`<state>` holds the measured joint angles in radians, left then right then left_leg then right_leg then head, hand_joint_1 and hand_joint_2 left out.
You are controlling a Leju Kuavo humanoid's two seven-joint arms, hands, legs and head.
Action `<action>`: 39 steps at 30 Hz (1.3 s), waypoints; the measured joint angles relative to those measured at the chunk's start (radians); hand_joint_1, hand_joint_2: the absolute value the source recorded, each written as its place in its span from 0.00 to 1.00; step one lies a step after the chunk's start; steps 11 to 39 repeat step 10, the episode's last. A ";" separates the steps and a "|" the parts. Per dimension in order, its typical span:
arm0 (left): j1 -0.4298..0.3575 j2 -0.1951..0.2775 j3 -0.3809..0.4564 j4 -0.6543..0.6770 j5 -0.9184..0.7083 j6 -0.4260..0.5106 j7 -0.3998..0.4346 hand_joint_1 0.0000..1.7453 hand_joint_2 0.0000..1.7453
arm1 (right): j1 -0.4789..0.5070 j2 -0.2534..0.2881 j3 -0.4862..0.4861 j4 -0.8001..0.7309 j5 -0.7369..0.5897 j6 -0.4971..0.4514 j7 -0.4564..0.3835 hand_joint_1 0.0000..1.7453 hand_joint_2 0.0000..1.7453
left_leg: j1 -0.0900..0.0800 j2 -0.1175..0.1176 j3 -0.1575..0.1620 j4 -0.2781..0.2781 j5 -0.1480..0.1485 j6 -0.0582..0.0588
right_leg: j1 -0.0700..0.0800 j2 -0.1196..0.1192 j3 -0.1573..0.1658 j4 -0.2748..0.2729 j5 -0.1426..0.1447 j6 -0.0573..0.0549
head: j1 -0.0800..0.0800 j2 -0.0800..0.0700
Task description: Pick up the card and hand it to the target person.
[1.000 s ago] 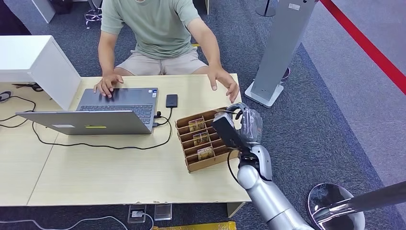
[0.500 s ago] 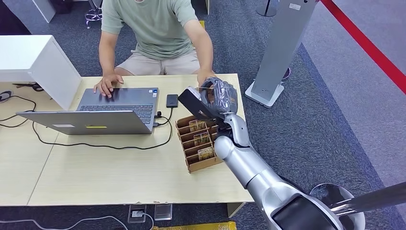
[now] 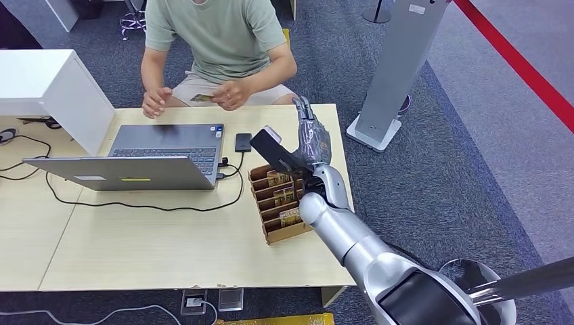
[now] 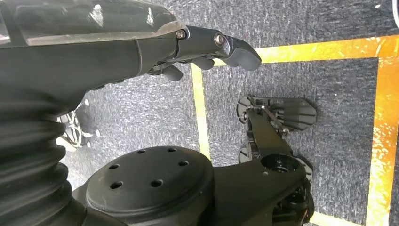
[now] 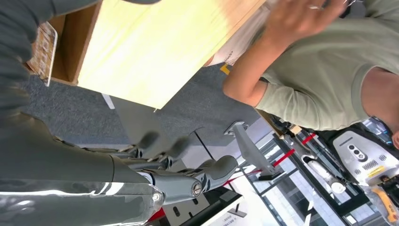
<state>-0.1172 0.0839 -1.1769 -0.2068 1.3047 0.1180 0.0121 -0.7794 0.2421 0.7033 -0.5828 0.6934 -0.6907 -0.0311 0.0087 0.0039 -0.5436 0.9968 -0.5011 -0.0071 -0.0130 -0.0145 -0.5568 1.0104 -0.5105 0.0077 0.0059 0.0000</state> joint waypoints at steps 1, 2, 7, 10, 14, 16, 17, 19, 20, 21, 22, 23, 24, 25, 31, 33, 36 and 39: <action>0.002 0.000 0.000 0.000 0.005 0.002 0.000 0.00 1.00 | 0.013 -0.003 -0.002 -0.010 -0.002 -0.001 -0.004 0.00 1.00 | 0.000 0.000 0.000 0.000 0.000 0.000 | 0.000 0.000 0.000 0.000 0.000 0.000 | 0.000 0.000; 0.003 0.000 0.000 0.000 0.008 0.004 0.000 0.00 1.00 | 0.031 -0.009 -0.005 -0.026 -0.003 -0.002 -0.005 0.00 1.00 | 0.000 0.000 0.000 0.000 0.000 0.000 | 0.000 0.000 0.000 0.000 0.000 0.000 | -0.001 0.000; 0.012 0.000 0.000 0.000 0.025 0.011 0.007 0.00 1.00 | 0.204 -0.088 -0.020 -0.228 -0.063 0.007 0.043 0.00 1.00 | 0.000 0.000 0.001 0.000 0.000 0.000 | 0.000 -0.001 0.001 -0.001 0.000 0.000 | 0.000 0.000; 0.015 0.000 0.000 0.000 0.032 0.013 0.008 0.00 1.00 | 0.311 -0.145 -0.035 -0.365 -0.116 0.037 0.045 0.00 1.00 | 0.000 0.000 0.000 0.000 -0.001 0.000 | 0.000 0.000 0.001 -0.002 0.000 0.001 | 0.001 0.000; 0.015 0.000 0.000 0.000 0.032 0.013 0.008 0.00 1.00 | 0.311 -0.145 -0.035 -0.365 -0.116 0.037 0.045 0.00 1.00 | 0.000 0.000 0.000 0.000 -0.001 0.000 | 0.000 0.000 0.001 -0.002 0.000 0.001 | 0.001 0.000; 0.015 0.000 0.000 0.000 0.032 0.013 0.008 0.00 1.00 | 0.311 -0.145 -0.035 -0.365 -0.116 0.037 0.045 0.00 1.00 | 0.000 0.000 0.000 0.000 -0.001 0.000 | 0.000 0.000 0.001 -0.002 0.000 0.001 | 0.001 0.000; 0.015 0.000 0.000 0.000 0.032 0.013 0.008 0.00 1.00 | 0.311 -0.145 -0.035 -0.365 -0.116 0.037 0.045 0.00 1.00 | 0.000 0.000 0.000 0.000 -0.001 0.000 | 0.000 0.000 0.001 -0.002 0.000 0.001 | 0.001 0.000; 0.015 0.000 0.000 0.000 0.032 0.013 0.008 0.00 1.00 | 0.311 -0.145 -0.035 -0.365 -0.116 0.037 0.045 0.00 1.00 | 0.000 0.000 0.000 0.000 -0.001 0.000 | 0.000 0.000 0.001 -0.002 0.000 0.001 | 0.001 0.000; 0.015 0.000 0.000 0.000 0.032 0.013 0.008 0.00 1.00 | 0.311 -0.145 -0.035 -0.365 -0.116 0.037 0.045 0.00 1.00 | 0.000 0.000 0.000 0.000 -0.001 0.000 | 0.000 0.000 0.001 -0.002 0.000 0.001 | 0.001 0.000; 0.015 0.000 0.000 0.000 0.032 0.013 0.008 0.00 1.00 | 0.311 -0.145 -0.035 -0.365 -0.116 0.037 0.045 0.00 1.00 | 0.000 0.000 0.000 0.000 -0.001 0.000 | 0.000 0.000 0.001 -0.002 0.000 0.001 | 0.001 0.000; 0.015 0.000 0.000 0.000 0.032 0.013 0.008 0.00 1.00 | 0.311 -0.145 -0.035 -0.365 -0.116 0.037 0.045 0.00 1.00 | 0.000 0.000 0.000 0.000 -0.001 0.000 | 0.000 0.000 0.001 -0.002 0.000 0.001 | 0.001 0.000; 0.015 0.000 0.000 0.000 0.032 0.013 0.008 0.00 1.00 | 0.311 -0.145 -0.035 -0.365 -0.116 0.037 0.045 0.00 1.00 | 0.000 0.000 0.000 0.000 -0.001 0.000 | 0.000 0.000 0.001 -0.002 0.000 0.001 | 0.001 0.000; 0.015 0.000 0.000 0.000 0.032 0.013 0.008 0.00 1.00 | 0.311 -0.145 -0.035 -0.365 -0.116 0.037 0.045 0.00 1.00 | 0.000 0.000 0.000 0.000 -0.001 0.000 | 0.000 0.000 0.001 -0.002 0.000 0.001 | 0.001 0.000; 0.015 0.000 0.000 0.000 0.032 0.013 0.008 0.00 1.00 | 0.311 -0.145 -0.035 -0.365 -0.116 0.037 0.045 0.00 1.00 | 0.000 0.000 0.000 0.000 -0.001 0.000 | 0.000 0.000 0.001 -0.002 0.000 0.001 | 0.001 0.000; 0.015 0.000 0.000 0.000 0.032 0.013 0.008 0.00 1.00 | 0.311 -0.145 -0.035 -0.365 -0.116 0.037 0.045 0.00 1.00 | 0.000 0.000 0.000 0.000 -0.001 0.000 | 0.000 0.000 0.001 -0.002 0.000 0.001 | 0.001 0.000; 0.015 0.000 0.000 0.000 0.032 0.013 0.008 0.00 1.00 | 0.311 -0.145 -0.035 -0.365 -0.116 0.037 0.045 0.00 1.00 | 0.000 0.000 0.000 0.000 -0.001 0.000 | 0.000 0.000 0.001 -0.002 0.000 0.001 | 0.001 0.000; 0.015 0.000 0.000 0.000 0.032 0.013 0.008 0.00 1.00 | 0.311 -0.145 -0.035 -0.365 -0.116 0.037 0.045 0.00 1.00 | 0.000 0.000 0.000 0.000 -0.001 0.000 | 0.000 0.000 0.001 -0.002 0.000 0.001 | 0.001 0.000; 0.015 0.000 0.000 0.000 0.032 0.013 0.008 0.00 1.00 | 0.311 -0.145 -0.035 -0.365 -0.116 0.037 0.045 0.00 1.00 | 0.000 0.000 0.000 0.000 -0.001 0.000 | 0.000 0.000 0.001 -0.002 0.000 0.001 | 0.001 0.000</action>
